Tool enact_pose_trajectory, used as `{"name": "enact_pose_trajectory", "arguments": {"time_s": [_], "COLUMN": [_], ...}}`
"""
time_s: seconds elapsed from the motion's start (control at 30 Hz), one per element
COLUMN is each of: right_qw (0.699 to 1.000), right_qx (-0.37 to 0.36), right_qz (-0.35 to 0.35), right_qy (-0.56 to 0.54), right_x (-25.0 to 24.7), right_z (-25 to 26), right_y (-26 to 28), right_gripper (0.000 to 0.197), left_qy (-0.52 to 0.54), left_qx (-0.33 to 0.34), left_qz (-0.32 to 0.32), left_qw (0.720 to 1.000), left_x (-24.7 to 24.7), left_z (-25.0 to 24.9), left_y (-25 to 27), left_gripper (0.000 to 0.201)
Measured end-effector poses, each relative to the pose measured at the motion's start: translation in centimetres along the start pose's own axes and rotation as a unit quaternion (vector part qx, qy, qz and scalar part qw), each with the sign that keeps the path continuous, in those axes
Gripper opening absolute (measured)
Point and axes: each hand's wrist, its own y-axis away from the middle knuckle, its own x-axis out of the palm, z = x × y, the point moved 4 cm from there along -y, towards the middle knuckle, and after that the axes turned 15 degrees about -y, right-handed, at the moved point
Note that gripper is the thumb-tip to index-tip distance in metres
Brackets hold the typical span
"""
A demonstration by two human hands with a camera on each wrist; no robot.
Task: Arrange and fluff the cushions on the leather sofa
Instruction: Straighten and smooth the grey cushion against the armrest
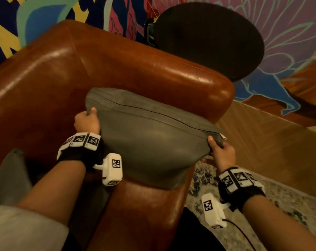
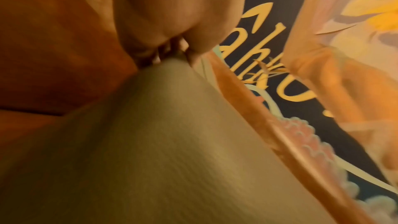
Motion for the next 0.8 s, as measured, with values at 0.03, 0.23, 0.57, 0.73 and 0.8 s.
{"name": "enact_pose_trajectory", "arguments": {"time_s": [0.03,0.23,0.57,0.73,0.8], "right_qw": [0.997,0.842,0.73,0.901,0.963], "right_qx": [-0.04,-0.412,-0.308,-0.076,-0.086], "right_qz": [-0.035,0.091,0.156,0.045,0.009], "right_qy": [0.062,0.337,0.591,0.425,0.256], "right_x": [0.0,8.0,7.7,1.5,0.9], "right_z": [0.5,3.7,-0.1,1.9,2.7], "right_y": [0.0,6.1,-0.9,-2.1,-0.1], "right_gripper": [0.05,0.061,0.069,0.089,0.072], "left_qy": [-0.03,-0.14,-0.433,-0.163,-0.09], "left_qx": [0.011,0.474,0.493,0.186,0.099], "left_qz": [-0.036,-0.005,0.028,0.084,0.089], "left_qw": [0.999,0.869,0.754,0.965,0.987], "left_x": [-0.5,2.6,4.1,1.5,-0.1], "left_z": [-1.2,-7.3,-1.1,-1.6,-1.9], "left_y": [0.7,9.9,2.4,0.4,0.1], "left_gripper": [0.036,0.048,0.059,0.078,0.064]}}
